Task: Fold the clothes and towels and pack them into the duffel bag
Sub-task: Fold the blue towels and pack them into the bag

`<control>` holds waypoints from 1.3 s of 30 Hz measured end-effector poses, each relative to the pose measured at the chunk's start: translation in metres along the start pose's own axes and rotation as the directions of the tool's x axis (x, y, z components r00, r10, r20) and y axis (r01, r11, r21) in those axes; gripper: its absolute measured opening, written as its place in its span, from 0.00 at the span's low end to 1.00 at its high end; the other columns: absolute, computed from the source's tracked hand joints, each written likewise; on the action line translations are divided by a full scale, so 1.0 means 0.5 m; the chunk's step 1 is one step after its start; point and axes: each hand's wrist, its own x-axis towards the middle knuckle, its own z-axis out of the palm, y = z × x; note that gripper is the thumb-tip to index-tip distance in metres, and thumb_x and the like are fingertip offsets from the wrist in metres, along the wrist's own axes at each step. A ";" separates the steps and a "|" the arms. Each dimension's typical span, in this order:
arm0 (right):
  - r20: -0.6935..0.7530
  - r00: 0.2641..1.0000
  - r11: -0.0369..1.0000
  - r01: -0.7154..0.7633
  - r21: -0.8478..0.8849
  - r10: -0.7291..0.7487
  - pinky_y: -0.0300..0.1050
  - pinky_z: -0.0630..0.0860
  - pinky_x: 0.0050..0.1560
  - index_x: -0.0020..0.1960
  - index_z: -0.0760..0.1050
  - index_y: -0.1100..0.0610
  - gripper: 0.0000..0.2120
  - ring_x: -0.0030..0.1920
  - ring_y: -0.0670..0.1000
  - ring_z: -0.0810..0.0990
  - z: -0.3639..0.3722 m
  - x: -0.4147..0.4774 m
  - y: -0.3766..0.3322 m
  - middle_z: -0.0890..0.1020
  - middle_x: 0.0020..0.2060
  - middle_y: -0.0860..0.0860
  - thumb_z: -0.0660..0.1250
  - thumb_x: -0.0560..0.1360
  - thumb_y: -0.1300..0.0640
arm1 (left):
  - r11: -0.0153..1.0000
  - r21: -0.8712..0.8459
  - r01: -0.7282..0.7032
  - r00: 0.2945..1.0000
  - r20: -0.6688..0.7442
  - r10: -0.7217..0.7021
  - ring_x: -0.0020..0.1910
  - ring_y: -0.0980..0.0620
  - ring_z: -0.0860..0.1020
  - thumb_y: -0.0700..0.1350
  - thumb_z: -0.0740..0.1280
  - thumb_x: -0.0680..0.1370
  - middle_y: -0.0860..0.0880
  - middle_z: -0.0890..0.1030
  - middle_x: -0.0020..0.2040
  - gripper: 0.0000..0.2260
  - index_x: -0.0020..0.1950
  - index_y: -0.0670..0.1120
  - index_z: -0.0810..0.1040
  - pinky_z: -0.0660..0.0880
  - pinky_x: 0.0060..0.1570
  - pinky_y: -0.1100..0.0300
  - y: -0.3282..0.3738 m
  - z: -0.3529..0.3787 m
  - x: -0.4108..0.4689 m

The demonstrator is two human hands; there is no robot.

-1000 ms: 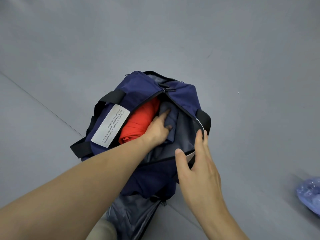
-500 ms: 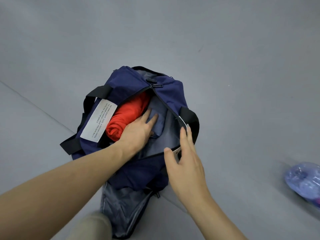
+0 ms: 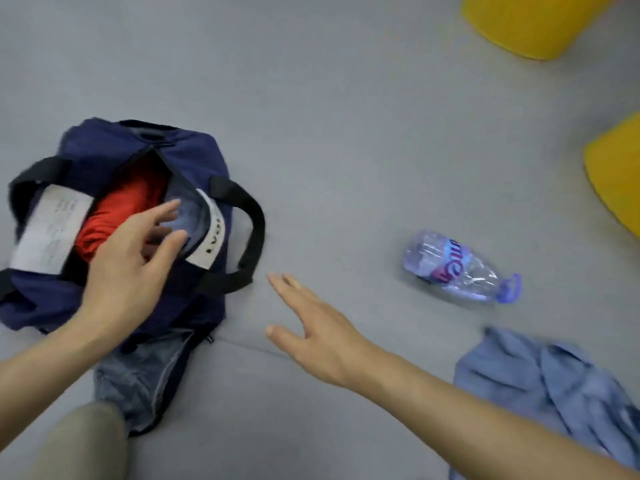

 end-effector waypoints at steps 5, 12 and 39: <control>-0.173 0.920 0.935 -0.353 0.021 0.351 0.43 0.54 0.78 0.81 0.51 0.44 0.32 0.80 0.46 0.53 -0.021 -0.240 0.247 0.55 0.81 0.49 0.60 0.81 0.45 | 0.999 0.030 -0.041 0.882 0.471 0.022 0.56 0.49 0.80 0.60 0.61 0.79 0.62 0.78 0.57 0.18 0.70 0.64 0.72 0.78 0.52 0.61 0.049 0.135 -0.026; -0.604 0.608 0.627 -0.748 -0.217 0.515 0.59 0.74 0.59 0.74 0.71 0.51 0.25 0.65 0.63 0.74 -0.014 -0.429 0.542 0.70 0.73 0.57 0.68 0.78 0.49 | 0.992 -0.052 -0.117 0.680 0.724 0.118 0.50 0.61 0.80 0.69 0.59 0.74 0.60 0.80 0.57 0.22 0.64 0.63 0.78 0.77 0.47 0.59 0.161 0.320 -0.142; -0.613 0.716 0.879 -0.005 0.476 0.335 0.49 0.73 0.43 0.45 0.81 0.55 0.10 0.32 0.47 0.76 -0.356 -0.501 -0.015 0.79 0.28 0.54 0.67 0.74 0.49 | 0.914 0.052 -0.403 0.627 0.743 0.234 0.51 0.63 0.78 0.56 0.68 0.79 0.66 0.76 0.57 0.24 0.73 0.69 0.66 0.76 0.54 0.61 0.646 0.037 -0.221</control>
